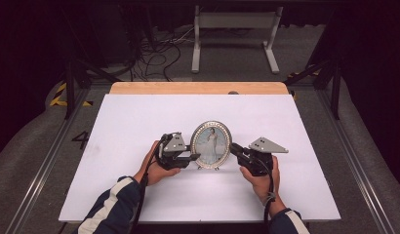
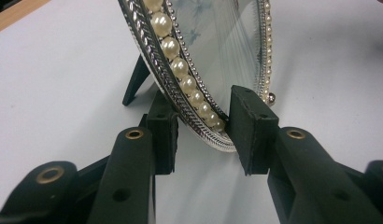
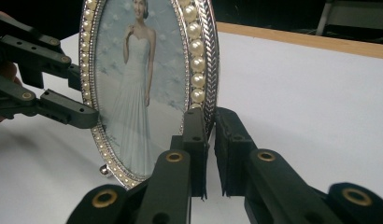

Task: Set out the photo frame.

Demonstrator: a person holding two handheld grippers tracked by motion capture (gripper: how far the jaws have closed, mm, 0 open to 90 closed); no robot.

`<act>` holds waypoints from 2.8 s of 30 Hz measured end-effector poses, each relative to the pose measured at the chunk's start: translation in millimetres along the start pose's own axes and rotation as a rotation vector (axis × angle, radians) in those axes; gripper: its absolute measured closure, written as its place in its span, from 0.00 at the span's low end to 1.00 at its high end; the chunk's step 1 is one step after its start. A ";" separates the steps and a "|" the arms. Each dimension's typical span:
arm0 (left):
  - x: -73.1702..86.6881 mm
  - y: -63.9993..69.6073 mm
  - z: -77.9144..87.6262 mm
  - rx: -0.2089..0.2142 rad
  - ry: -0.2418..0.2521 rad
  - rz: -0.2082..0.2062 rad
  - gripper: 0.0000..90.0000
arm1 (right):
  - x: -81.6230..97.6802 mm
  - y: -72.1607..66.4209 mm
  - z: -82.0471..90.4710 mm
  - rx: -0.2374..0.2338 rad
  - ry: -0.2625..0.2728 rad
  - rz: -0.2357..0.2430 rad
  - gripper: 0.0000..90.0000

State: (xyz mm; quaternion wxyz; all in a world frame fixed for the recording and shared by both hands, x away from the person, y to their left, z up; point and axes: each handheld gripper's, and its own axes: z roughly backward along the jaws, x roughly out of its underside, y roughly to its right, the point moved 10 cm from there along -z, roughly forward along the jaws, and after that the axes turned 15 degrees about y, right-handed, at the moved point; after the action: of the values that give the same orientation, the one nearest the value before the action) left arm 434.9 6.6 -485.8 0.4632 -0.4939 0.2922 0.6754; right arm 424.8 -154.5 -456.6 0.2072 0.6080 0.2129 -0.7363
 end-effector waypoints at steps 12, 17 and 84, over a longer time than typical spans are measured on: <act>-3.8 -9.3 12.5 -0.052 0.024 -0.032 0.62 | 4.5 -1.2 1.8 -0.021 -0.021 0.011 0.86; -0.3 -12.1 15.9 -0.080 -0.008 -0.039 0.54 | 8.2 -0.1 -0.6 -0.032 -0.026 -0.028 0.76; 3.8 3.9 17.6 -0.055 -0.029 -0.107 0.56 | 11.8 -11.3 3.7 -0.068 -0.087 0.159 0.68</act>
State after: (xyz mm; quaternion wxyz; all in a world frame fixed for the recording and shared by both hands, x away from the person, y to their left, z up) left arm 424.1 21.3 -483.7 0.4892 -0.5116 0.2399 0.6643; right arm 413.3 -147.8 -466.8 0.2946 0.5830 0.1798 -0.7356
